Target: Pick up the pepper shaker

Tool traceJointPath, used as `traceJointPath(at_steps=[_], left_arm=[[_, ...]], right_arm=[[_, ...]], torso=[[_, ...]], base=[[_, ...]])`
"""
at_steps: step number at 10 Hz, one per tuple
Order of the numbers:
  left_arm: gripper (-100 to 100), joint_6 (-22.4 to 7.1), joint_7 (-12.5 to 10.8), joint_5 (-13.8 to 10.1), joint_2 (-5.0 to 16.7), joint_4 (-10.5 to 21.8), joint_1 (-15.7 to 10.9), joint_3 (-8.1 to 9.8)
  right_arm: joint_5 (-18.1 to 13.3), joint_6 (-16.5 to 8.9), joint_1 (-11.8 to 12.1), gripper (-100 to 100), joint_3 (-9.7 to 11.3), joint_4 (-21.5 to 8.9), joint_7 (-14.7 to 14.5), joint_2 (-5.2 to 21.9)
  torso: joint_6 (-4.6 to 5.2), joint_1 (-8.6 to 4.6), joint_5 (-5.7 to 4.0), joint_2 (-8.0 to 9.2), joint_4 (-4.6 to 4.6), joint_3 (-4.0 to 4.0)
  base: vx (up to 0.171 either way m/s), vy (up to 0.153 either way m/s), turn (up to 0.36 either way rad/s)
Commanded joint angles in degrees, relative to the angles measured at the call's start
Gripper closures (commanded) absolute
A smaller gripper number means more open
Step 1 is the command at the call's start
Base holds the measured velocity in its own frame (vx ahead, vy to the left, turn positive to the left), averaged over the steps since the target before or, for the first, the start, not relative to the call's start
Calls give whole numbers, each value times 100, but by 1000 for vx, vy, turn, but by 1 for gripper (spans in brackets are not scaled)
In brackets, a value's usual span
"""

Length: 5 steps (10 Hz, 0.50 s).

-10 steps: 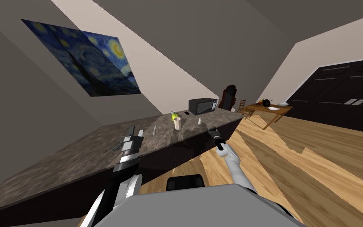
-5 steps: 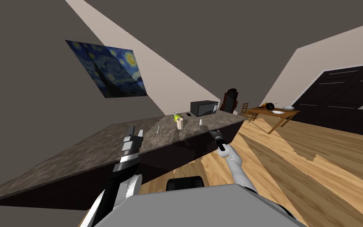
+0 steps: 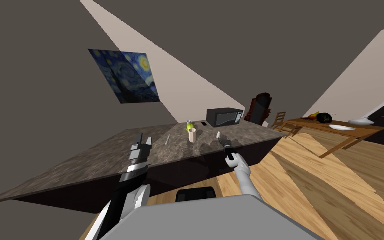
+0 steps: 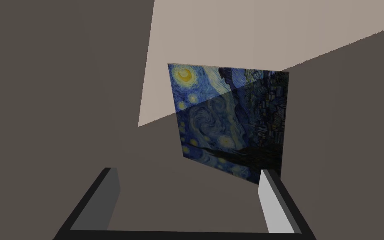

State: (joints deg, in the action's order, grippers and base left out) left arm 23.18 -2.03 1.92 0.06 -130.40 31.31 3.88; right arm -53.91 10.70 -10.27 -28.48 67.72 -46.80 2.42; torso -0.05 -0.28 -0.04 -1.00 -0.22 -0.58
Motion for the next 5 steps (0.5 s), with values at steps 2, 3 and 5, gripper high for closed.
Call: traceJointPath(at_steps=[2,3,5], left_arm=[[0,0,0,0,0,0,-1,0],[0,0,0,0,0,0,-1,0],[0,0,0,0,-1,0,-2,-1]], right_arm=[[-45,-61,43,-100,35,141,-47,-331],[-29,-39,69,-100,49,131,-19,-222],[-31,-51,72,-100,57,142,-10,-230]], torso=[[1,7,2,17,3,10],[0,7,2,26,6,15],[2,37,8,67,14,38]], base=[[133,-99,63],[57,-48,22],[8,-6,0]])
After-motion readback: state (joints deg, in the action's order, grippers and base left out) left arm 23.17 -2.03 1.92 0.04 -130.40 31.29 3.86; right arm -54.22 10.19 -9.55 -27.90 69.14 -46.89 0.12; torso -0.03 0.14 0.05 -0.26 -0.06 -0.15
